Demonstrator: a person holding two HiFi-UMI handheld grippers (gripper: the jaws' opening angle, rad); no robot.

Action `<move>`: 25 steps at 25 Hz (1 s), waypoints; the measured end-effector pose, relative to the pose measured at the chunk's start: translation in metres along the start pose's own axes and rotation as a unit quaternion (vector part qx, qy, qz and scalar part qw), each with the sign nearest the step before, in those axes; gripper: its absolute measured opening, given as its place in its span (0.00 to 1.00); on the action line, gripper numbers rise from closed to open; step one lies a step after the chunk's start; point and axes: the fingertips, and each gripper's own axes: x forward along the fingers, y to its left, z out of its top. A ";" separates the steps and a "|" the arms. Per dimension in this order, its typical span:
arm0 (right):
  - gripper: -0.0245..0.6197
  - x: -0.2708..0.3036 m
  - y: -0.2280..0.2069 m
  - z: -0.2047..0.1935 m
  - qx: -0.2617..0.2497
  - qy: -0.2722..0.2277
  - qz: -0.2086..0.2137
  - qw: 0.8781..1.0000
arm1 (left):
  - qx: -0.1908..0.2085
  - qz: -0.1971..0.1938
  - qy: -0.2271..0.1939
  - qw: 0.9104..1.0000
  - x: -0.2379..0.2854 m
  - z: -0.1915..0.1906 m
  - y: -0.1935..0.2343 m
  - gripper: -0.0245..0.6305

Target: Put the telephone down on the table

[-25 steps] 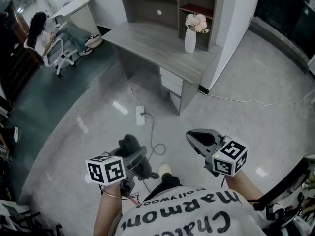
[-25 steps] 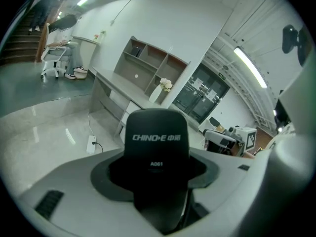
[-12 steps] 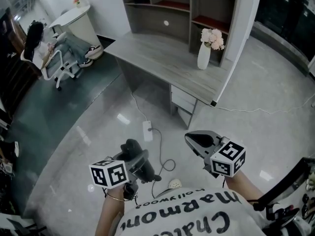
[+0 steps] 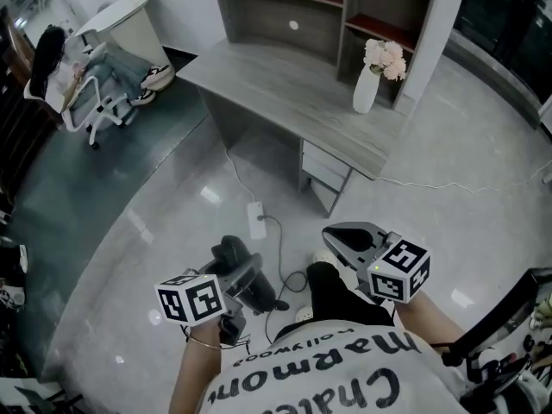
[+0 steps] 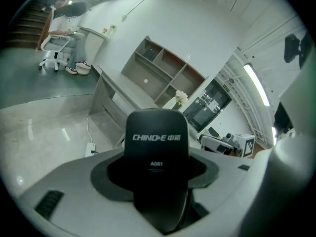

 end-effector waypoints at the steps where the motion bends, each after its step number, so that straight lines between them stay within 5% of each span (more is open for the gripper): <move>1: 0.05 0.005 -0.002 0.002 -0.001 0.001 0.002 1.000 | -0.004 -0.002 -0.003 1.000 0.001 0.003 0.002 0.45; 11: 0.05 0.058 -0.034 0.011 0.008 0.000 0.044 0.999 | -0.010 0.009 -0.018 1.000 0.037 0.036 0.017 0.45; 25: 0.05 0.170 -0.133 0.094 -0.004 0.016 0.082 0.996 | -0.034 -0.003 -0.024 0.999 0.114 0.151 0.045 0.45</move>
